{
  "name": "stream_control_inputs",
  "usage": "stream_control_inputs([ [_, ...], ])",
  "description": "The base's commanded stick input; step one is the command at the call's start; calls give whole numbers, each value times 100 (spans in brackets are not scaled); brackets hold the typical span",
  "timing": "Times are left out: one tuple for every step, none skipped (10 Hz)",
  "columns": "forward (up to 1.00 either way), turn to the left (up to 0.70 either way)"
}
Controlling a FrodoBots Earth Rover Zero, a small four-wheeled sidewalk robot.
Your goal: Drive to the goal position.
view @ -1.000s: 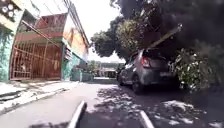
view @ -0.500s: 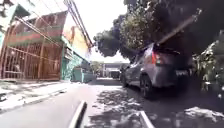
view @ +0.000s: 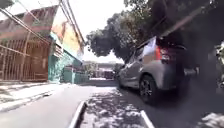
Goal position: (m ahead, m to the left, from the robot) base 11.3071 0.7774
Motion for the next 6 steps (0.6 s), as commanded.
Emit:
stream_control_inputs([
  [100, 0],
  [100, 0],
  [100, 0],
  [100, 15],
  [100, 31],
  [100, 37],
])
